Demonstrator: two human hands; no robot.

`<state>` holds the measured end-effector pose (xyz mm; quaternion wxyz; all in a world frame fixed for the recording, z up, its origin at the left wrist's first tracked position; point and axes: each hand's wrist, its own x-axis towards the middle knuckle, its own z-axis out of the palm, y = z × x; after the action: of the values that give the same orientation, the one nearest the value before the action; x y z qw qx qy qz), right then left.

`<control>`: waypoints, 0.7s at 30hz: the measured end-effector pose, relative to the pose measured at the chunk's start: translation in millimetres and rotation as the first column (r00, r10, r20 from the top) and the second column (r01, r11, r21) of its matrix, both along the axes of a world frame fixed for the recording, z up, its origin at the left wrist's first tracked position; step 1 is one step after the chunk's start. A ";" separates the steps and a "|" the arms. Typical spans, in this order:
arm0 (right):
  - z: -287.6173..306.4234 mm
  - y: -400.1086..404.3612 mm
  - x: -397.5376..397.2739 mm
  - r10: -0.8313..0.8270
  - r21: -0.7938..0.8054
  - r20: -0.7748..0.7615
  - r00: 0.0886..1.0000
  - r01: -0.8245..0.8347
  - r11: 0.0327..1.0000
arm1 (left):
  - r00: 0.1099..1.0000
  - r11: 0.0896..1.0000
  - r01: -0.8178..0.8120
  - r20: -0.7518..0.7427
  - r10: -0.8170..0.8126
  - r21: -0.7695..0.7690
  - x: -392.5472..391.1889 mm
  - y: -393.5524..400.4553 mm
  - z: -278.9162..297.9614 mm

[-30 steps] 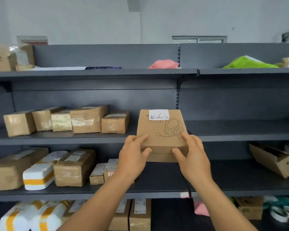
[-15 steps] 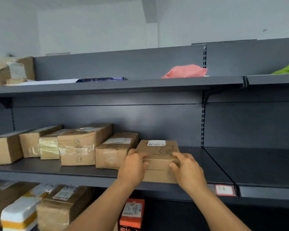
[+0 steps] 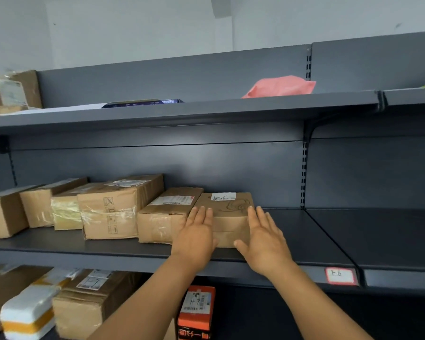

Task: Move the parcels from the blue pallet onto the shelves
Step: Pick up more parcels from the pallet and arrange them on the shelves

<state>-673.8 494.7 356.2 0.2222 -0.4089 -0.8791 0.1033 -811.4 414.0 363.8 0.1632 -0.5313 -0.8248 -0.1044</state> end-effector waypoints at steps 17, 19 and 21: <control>-55.1 -209.5 135.2 -0.166 0.010 0.075 0.983 0.166 0.986 | 0.938 0.941 0.338 0.068 -0.339 0.021 137.0 -181.0 -49.2; -64.5 -241.9 154.7 -0.201 -0.007 0.073 0.977 0.202 0.979 | 0.926 0.930 0.367 0.090 -0.367 0.016 154.6 -208.3 -57.0; -73.7 -271.8 174.8 -0.240 -0.024 0.088 0.967 0.243 0.970 | 0.908 0.914 0.405 0.111 -0.404 0.009 172.8 -232.5 -65.1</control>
<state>-499.0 222.8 282.4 0.1885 -0.5207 -0.8295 0.0734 -638.6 181.5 298.8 0.0886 -0.6850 -0.7054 -0.1594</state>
